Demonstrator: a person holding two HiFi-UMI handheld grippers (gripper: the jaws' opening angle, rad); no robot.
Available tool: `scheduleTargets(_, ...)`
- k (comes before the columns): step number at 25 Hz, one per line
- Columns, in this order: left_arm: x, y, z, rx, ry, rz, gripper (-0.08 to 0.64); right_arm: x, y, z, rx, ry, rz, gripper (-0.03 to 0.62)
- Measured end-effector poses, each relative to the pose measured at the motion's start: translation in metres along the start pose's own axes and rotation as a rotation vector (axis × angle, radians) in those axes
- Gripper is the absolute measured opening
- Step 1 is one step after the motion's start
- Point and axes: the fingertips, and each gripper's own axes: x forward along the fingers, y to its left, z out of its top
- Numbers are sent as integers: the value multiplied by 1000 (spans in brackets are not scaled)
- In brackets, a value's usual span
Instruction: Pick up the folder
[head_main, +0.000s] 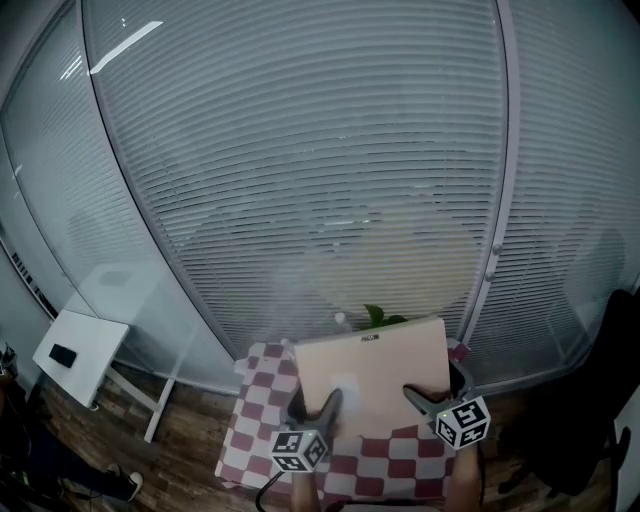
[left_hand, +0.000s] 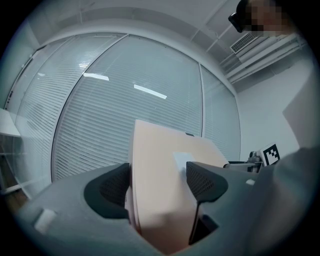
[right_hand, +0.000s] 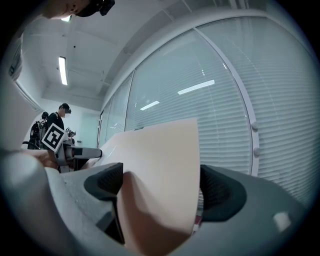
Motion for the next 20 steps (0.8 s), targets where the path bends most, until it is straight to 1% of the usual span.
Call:
scheduleTargets(4,-1,0,-2,18,18,3,351,2,2,0,-43,18,-2,482)
scheduleTargets(6,-2,0,4,-8,-14,10,351,-1,1,6,-5,-25,-10,482)
scheduleTargets(8,-2,1,12,-43,-50,21,351,-1,-2,13,26,-61,-21,446)
scheduleTargets(14,-1,3,7,-33,-37,32,351,2,-2,2,23,-32,-26,440)
scheduleTargets(20,-1,1,8,-25,-39,34,351,1,-4,3,7,-44,-39,430)
